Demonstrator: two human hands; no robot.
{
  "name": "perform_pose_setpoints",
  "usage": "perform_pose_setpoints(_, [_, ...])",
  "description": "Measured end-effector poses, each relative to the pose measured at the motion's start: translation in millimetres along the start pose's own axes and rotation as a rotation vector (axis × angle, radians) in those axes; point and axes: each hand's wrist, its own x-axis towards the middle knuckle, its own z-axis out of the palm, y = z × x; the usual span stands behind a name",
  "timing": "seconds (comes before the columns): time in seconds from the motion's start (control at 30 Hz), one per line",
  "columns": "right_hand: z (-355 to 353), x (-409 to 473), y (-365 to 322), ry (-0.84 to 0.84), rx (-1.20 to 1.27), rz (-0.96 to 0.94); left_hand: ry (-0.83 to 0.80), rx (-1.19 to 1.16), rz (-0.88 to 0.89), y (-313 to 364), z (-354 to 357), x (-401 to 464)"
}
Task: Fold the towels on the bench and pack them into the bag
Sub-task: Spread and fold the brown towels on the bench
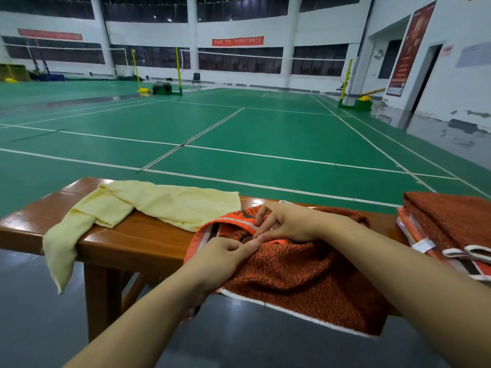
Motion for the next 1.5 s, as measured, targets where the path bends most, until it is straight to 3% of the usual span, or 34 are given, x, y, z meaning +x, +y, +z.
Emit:
perform_pose_setpoints(0.27, [8, 2, 4, 0.17, -0.082, -0.035, 0.008, 0.002, -0.007, 4, 2, -5])
perform_pose_setpoints(0.5, [-20, 10, 2, 0.377, -0.203, 0.082, -0.014, -0.089, 0.001, 11, -4, -13])
perform_pose_setpoints(0.73, [-36, 49, -7, 0.625, -0.188, 0.159, 0.123, -0.078, 0.107, 23, -27, -24])
perform_pose_setpoints(0.87, [-40, 71, -2, 0.68, -0.14, 0.163, 0.225, 0.127, 0.116, 18, -48, -28])
perform_pose_setpoints(1.0, [-43, 95, 9, 0.669, -0.168, 0.151, 0.261, 0.208, 0.078, 13, -66, -31])
perform_pose_setpoints(1.17, [-28, 128, 27, 0.561, -0.244, 0.148, 0.424, 0.347, 0.056, 5, -84, -19])
perform_pose_setpoints(1.27, [-15, 147, 37, 0.527, -0.229, 0.211, 0.443, 0.437, 0.017, -2, -83, -6])
perform_pose_setpoints(1.5, [12, 166, 60, 0.422, -0.185, 0.347, 0.652, 0.752, -0.038, -6, -81, 15])
